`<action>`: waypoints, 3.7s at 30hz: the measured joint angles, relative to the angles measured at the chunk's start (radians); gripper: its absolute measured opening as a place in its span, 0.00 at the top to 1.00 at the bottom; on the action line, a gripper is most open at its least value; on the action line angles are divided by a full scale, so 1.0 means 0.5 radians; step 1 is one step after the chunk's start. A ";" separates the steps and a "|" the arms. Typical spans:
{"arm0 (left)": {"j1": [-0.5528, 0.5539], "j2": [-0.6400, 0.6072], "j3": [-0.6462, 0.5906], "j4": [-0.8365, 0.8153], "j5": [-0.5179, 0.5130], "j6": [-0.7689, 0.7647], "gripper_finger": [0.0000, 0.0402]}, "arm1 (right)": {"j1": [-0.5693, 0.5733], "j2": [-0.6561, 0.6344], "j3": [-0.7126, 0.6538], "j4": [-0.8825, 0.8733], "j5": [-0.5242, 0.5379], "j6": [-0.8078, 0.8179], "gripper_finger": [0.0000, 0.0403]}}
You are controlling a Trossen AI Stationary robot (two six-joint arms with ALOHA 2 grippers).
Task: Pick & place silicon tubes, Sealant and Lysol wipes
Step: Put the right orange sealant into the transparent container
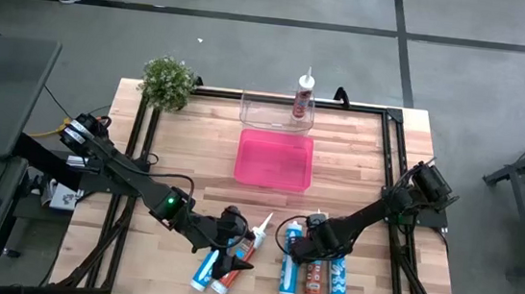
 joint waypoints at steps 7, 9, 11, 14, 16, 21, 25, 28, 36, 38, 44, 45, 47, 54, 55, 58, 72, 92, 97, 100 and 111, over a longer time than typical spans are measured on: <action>0.000 0.000 0.000 0.001 -0.018 -0.008 0.01 | 0.000 0.002 0.000 -0.020 0.013 0.037 0.23; 0.000 0.000 0.000 0.001 -0.018 -0.008 0.01 | -0.001 0.003 0.000 -0.025 0.015 0.041 0.23; 0.000 0.000 0.001 0.001 -0.018 -0.008 0.01 | -0.001 0.003 0.000 -0.027 0.021 0.043 0.23; 0.000 0.000 0.000 0.000 -0.018 -0.008 0.01 | -0.001 0.003 -0.002 -0.032 0.023 0.044 0.26; 0.000 0.000 0.001 0.000 -0.018 -0.008 0.01 | -0.001 0.003 -0.002 -0.035 0.019 0.045 0.29; 0.000 0.000 0.001 -0.001 -0.018 -0.006 0.01 | -0.001 0.003 -0.004 -0.040 0.008 0.044 0.42; 0.000 0.000 0.001 -0.014 -0.018 -0.001 0.01 | -0.001 0.003 -0.004 -0.040 0.007 0.031 0.49; 0.000 0.000 0.001 -0.025 -0.018 -0.001 0.01 | -0.001 0.004 -0.004 -0.040 0.007 0.027 0.49; 0.000 0.001 0.001 -0.062 -0.017 -0.001 0.01 | -0.002 0.005 -0.005 -0.031 -0.012 -0.019 0.49; 0.000 0.001 0.000 -0.062 -0.017 -0.001 0.01 | -0.002 -0.003 -0.006 -0.027 -0.012 -0.031 0.49; 0.000 0.001 0.001 -0.061 -0.016 -0.002 0.01 | -0.001 -0.037 -0.011 -0.047 0.020 -0.065 0.49; 0.000 0.001 0.001 -0.061 -0.016 -0.001 0.01 | -0.001 -0.043 -0.012 -0.048 0.027 -0.076 0.49; 0.000 0.001 0.001 -0.061 -0.015 -0.002 0.01 | -0.001 -0.057 -0.014 -0.043 0.042 -0.112 0.49; 0.000 0.001 0.001 -0.061 -0.011 -0.002 0.01 | -0.002 -0.142 -0.013 -0.065 0.104 -0.168 0.49; 0.000 0.001 0.001 -0.060 -0.011 -0.002 0.01 | -0.001 -0.154 -0.013 -0.072 0.119 -0.170 0.49; 0.000 0.001 0.001 -0.060 -0.011 -0.003 0.01 | -0.001 -0.200 -0.013 -0.089 0.158 -0.200 0.49; 0.000 0.001 0.001 -0.059 -0.011 -0.005 0.01 | -0.002 -0.582 -0.008 -0.262 0.704 -0.315 0.50; 0.094 0.001 0.001 0.019 -0.049 0.227 0.01 | -0.455 -0.871 -0.005 0.345 1.984 -2.141 0.50; 0.163 0.001 0.001 0.046 -0.050 0.227 0.01 | -0.707 -0.929 -0.005 0.662 1.905 -2.746 0.50; 0.221 0.001 0.001 0.056 -0.049 0.227 0.01 | -0.863 -0.937 -0.003 0.898 1.759 -3.093 0.50; 0.456 0.001 0.001 0.139 -0.046 0.218 0.01 | -1.470 -0.926 -0.003 1.451 1.000 -3.727 0.50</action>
